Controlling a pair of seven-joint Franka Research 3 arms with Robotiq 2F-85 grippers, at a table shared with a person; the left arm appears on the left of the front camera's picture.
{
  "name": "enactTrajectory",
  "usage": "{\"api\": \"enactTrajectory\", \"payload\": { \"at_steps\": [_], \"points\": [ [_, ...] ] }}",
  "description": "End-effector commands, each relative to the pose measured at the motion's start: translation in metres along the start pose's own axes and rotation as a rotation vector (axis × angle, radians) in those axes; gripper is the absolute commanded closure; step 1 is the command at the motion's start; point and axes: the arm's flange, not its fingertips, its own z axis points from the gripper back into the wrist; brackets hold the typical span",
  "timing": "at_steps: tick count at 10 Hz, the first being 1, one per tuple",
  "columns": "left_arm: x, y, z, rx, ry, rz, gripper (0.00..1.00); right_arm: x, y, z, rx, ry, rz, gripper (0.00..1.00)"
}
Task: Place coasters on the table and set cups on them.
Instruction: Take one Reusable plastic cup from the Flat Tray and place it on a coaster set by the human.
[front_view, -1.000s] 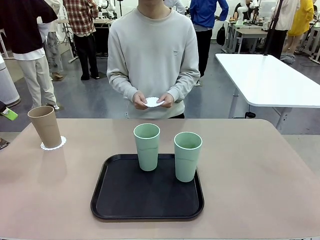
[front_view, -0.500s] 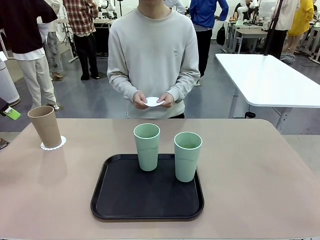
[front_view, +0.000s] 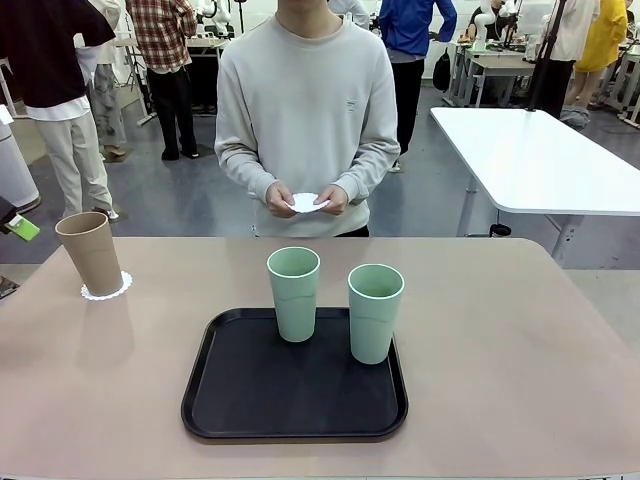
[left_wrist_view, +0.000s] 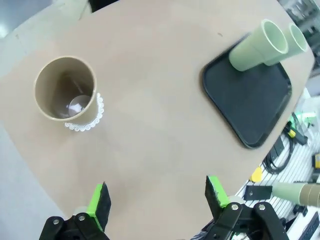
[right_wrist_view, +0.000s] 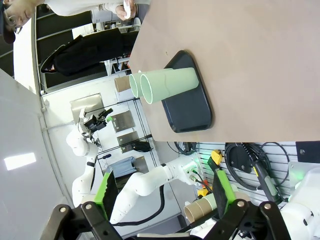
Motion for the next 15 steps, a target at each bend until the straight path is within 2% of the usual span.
{"api": "enactTrajectory", "payload": {
  "at_steps": [1, 2, 3, 4, 5, 7, 8, 9, 10, 11, 12, 14, 15],
  "points": [
    [0.016, -0.039, -0.029, 0.22, 0.143, 0.325, 0.0, -0.001, -0.001, 0.0, 0.012, 0.002, 0.008, 0.0],
    [0.007, -0.071, -0.054, 0.21, 0.213, 0.451, 0.0, -0.001, -0.001, 0.0, 0.012, 0.002, 0.008, 0.0],
    [0.011, -0.082, -0.063, 0.186, 0.321, 0.56, 0.0, -0.001, -0.001, 0.0, 0.012, 0.002, 0.008, 0.0],
    [0.014, -0.095, -0.07, 0.164, 0.369, 0.593, 0.0, -0.001, -0.001, 0.0, 0.012, 0.002, 0.008, 0.0],
    [0.006, -0.109, -0.087, 0.125, 0.39, 0.608, 0.0, -0.001, -0.001, 0.0, 0.012, 0.002, 0.008, 0.0],
    [0.002, -0.113, -0.084, 0.01, 0.396, 0.593, 0.0, -0.001, -0.001, 0.0, 0.012, 0.002, 0.008, 0.0],
    [-0.001, -0.11, -0.099, 0.172, 0.42, 0.569, 0.0, -0.001, -0.001, 0.0, 0.012, 0.002, 0.008, 0.0],
    [-0.001, -0.11, -0.099, 0.172, 0.42, 0.569, 0.0, -0.001, -0.001, 0.0, 0.012, 0.002, 0.008, 0.0],
    [-0.001, -0.117, -0.097, 0.091, 0.435, 0.582, 0.0, -0.001, -0.001, 0.0, 0.012, 0.002, 0.008, 0.0],
    [-0.014, -0.104, -0.081, -0.244, 0.285, 0.437, 0.0, -0.001, -0.001, 0.0, 0.012, 0.002, 0.008, 0.0],
    [-0.026, -0.088, -0.064, -0.441, 0.131, 0.358, 0.0, -0.001, -0.001, 0.0, 0.012, 0.002, 0.008, 0.0],
    [-0.057, -0.05, -0.045, -0.729, -0.12, 0.324, 0.0, -0.001, -0.001, 0.0, 0.012, 0.002, 0.008, 0.0],
    [-0.069, -0.026, -0.035, -0.833, -0.173, 0.321, 0.0, -0.001, -0.001, 0.0, 0.012, 0.002, 0.008, 0.0]
  ]
}}
